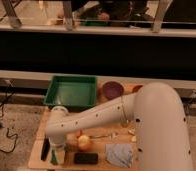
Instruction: Place sponge in plastic cup
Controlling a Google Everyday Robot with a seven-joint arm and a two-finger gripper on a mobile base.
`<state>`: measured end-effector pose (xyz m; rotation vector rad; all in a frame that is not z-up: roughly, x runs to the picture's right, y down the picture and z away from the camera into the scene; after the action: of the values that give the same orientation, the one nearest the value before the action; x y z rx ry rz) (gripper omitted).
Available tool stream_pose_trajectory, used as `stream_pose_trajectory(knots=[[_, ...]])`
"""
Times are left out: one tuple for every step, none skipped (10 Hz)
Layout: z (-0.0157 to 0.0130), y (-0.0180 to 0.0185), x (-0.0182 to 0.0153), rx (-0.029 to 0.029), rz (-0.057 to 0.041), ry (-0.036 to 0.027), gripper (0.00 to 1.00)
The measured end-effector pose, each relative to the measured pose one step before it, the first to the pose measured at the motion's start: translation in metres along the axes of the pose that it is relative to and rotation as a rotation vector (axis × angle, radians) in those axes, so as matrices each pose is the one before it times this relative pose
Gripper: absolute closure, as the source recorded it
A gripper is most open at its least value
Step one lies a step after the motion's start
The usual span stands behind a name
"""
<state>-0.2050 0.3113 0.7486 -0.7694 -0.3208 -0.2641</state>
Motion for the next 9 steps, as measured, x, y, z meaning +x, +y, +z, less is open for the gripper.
stream_pose_trajectory(knots=[[0.00015, 0.00009, 0.00014, -0.00151, -0.00182, -0.00144, 0.20], [0.00056, 0.00066, -0.00017, -0.00423, -0.00452, -0.00258, 0.20], [0.00049, 0.00057, -0.00061, -0.00423, -0.00670, -0.00246, 0.20], [-0.00010, -0.00007, -0.00002, -0.00023, -0.00046, -0.00001, 0.20], [0.00043, 0.00027, 0.00024, -0.00141, -0.00030, -0.00013, 0.25], [-0.00012, -0.00009, -0.00005, -0.00034, -0.00069, -0.00053, 0.36], [-0.00006, -0.00013, 0.00017, 0.00059, -0.00165, 0.00010, 0.48], [0.00004, 0.00024, 0.00003, 0.00013, -0.00142, 0.00024, 0.60], [-0.00001, 0.00023, -0.00025, -0.00002, -0.00115, -0.00018, 0.64]])
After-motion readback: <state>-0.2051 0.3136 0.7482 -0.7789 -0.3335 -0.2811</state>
